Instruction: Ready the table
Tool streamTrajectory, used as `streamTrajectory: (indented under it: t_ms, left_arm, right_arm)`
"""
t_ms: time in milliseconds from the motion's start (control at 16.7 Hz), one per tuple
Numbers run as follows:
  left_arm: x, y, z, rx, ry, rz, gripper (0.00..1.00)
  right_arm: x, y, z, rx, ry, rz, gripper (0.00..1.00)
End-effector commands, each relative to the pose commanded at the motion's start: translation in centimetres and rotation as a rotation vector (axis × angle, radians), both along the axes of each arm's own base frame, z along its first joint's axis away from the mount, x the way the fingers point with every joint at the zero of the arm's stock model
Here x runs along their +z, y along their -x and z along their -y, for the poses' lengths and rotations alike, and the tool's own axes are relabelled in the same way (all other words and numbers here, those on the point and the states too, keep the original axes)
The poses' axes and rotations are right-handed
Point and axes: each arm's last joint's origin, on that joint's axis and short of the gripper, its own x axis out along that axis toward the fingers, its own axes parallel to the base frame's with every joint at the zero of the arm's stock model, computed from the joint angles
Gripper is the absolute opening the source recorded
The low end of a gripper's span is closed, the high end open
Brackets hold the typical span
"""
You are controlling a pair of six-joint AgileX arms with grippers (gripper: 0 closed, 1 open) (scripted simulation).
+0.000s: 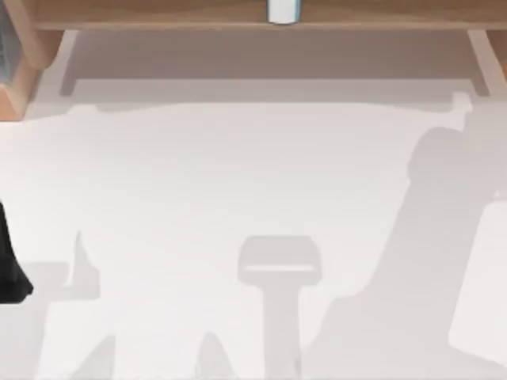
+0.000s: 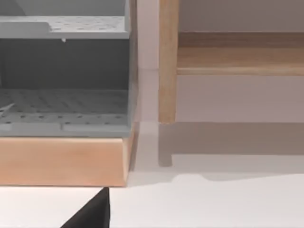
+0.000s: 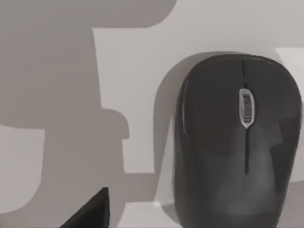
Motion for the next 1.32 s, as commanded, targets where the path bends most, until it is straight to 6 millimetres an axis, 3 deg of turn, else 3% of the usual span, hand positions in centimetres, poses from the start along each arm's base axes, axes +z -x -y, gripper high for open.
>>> streamTrajectory:
  t_ms: [420,660,1320]
  left_arm:
    - [0.0,0.0,0.0,0.000,0.000,0.000,1.00]
    - [0.0,0.0,0.0,0.000,0.000,0.000,1.00]
    - [0.0,0.0,0.0,0.000,0.000,0.000,1.00]
  right_arm:
    - [-2.4,-0.5,-0.2,0.000,0.001,0.001,1.00]
    - [-2.5,-0.5,-0.2,0.000,0.000,0.000,1.00]
    - [-2.5,-0.5,-0.2,0.000,0.000,0.000,0.17]
